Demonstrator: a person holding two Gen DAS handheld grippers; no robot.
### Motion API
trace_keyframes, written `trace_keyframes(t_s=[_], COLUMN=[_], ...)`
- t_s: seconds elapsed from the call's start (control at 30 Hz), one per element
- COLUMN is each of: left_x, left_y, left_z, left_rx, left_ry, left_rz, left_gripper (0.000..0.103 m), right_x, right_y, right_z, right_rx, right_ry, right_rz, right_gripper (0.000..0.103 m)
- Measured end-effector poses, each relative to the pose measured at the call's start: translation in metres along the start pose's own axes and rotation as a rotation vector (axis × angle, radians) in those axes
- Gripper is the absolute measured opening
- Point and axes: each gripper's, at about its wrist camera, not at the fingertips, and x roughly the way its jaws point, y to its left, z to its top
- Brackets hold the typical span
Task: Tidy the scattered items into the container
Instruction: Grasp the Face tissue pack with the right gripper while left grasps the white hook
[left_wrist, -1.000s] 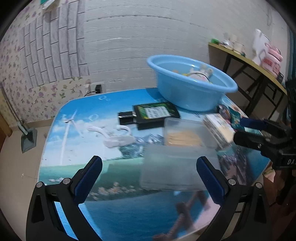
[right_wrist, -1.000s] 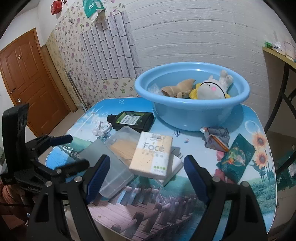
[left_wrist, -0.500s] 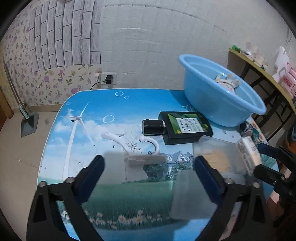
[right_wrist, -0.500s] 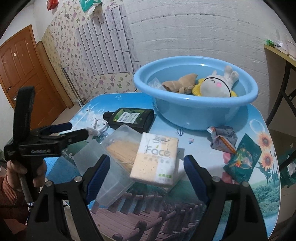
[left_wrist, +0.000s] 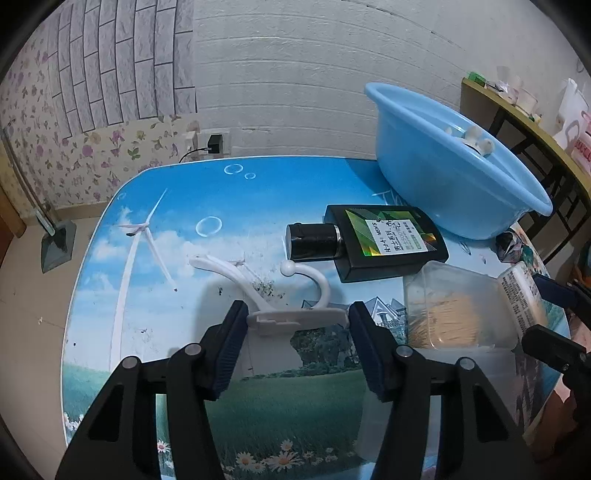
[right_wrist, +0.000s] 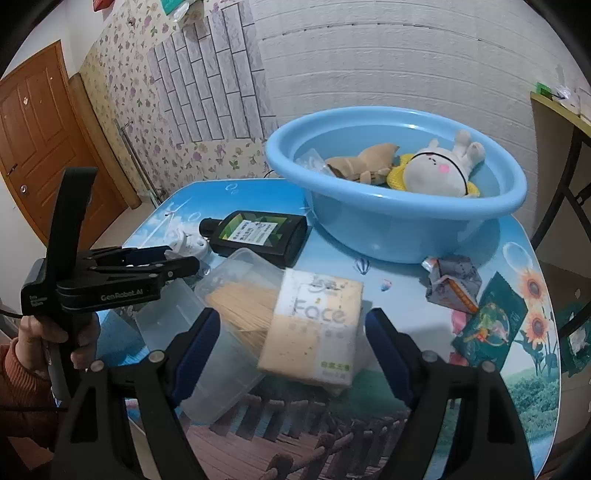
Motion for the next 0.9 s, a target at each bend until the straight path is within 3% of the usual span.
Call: trace_keyframes(t_s=[0.13,0.27,0.9], left_x=[-0.003,-0.007,-0.025], left_y=[0.003,0.007,0.019], left_z=[-0.001,-0.003,-0.026], left_rx=[0.001,-0.007,-0.01], left_ry=[-0.002,-0.001,0.011], left_rz=[0.014,0.017,0.047], left_gripper=[0.056,0.056,0.056], right_x=[0.0,-0.001,-0.006], right_y=[0.001,-0.002,-0.013], right_z=[0.0,0.0,0.0], right_rx=[-0.006,-0.017,-0.013], right_ry=[0.003,-0.002,-0.017], right_rz=[-0.01,-0.037,-0.058], right_gripper=[0.073,0.047,0.047])
